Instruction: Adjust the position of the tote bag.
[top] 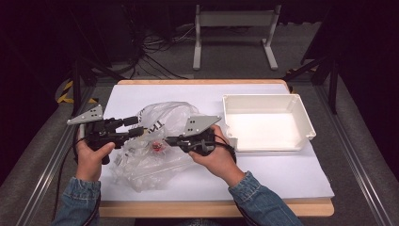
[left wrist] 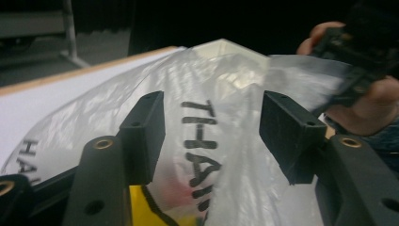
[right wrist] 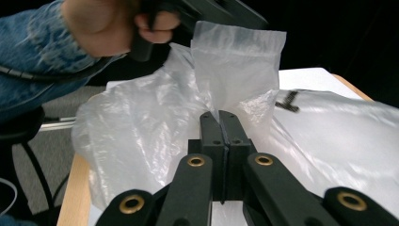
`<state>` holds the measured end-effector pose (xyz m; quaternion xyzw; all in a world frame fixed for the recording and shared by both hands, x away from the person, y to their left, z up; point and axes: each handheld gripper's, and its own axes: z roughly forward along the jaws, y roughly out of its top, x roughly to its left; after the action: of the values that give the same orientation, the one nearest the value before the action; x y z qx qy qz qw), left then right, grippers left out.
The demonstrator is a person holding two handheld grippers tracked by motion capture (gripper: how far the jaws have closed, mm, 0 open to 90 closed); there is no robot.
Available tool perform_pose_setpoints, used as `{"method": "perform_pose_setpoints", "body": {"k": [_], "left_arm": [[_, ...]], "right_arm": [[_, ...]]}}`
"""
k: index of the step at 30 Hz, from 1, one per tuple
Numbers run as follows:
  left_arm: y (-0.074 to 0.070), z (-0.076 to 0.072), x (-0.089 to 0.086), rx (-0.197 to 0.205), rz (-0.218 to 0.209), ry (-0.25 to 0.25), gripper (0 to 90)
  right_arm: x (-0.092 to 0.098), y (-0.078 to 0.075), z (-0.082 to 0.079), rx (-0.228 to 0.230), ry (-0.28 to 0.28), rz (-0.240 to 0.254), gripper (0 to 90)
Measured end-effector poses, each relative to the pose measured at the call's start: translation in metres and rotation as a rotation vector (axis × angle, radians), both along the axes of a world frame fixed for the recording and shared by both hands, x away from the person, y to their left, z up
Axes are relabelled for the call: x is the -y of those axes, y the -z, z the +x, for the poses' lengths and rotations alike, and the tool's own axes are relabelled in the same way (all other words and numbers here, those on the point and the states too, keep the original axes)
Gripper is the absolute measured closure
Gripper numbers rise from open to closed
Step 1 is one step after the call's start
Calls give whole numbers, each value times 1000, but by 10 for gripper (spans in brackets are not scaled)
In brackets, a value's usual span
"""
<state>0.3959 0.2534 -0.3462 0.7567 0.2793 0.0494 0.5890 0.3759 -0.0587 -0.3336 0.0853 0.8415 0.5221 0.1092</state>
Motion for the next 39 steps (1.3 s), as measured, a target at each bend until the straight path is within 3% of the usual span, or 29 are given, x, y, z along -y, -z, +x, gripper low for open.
{"method": "perform_pose_setpoints", "body": {"k": [1, 3, 5, 8, 12, 15, 21, 23, 25, 26, 29, 31, 34, 39], "left_arm": [[3, 2, 3, -15, 25, 6, 432], [6, 4, 6, -39, 35, 22, 441], [13, 8, 12, -91, 48, 69, 464], [20, 12, 19, -130, 71, 125, 503], [23, 11, 23, -145, 111, 212, 870], [21, 9, 23, -136, 131, 185, 900], [18, 9, 15, -102, 142, 62, 900], [20, 10, 15, -107, 139, 61, 900], [21, 11, 14, -115, 105, 73, 900], [21, 12, 14, -125, 82, 85, 895], [17, 11, 18, -145, 47, 70, 604], [14, 10, 24, -151, 41, 83, 545], [14, 11, 32, -149, 67, 78, 435], [17, 19, 52, -147, 158, 92, 344]], "right_arm": [[-2, 1, -3, 8, -16, -4, 900], [-3, 3, -5, 12, -29, -8, 900], [-6, 5, -10, 29, -47, -22, 900], [-7, 7, -13, 34, -67, -23, 900], [-6, 9, -14, 32, -74, -27, 900], [-4, 9, -15, 28, -76, -28, 900], [-3, 12, -25, 26, -126, -46, 900], [-4, 14, -29, 26, -142, -61, 900], [-4, 16, -31, 27, -151, -72, 900], [-4, 17, -32, 26, -150, -74, 900], [-4, 19, -32, 19, -150, -68, 900], [-4, 19, -32, 14, -157, -68, 900], [-6, 20, -33, 14, -166, -69, 900], [-12, 19, -39, 19, -189, -77, 900]]}}
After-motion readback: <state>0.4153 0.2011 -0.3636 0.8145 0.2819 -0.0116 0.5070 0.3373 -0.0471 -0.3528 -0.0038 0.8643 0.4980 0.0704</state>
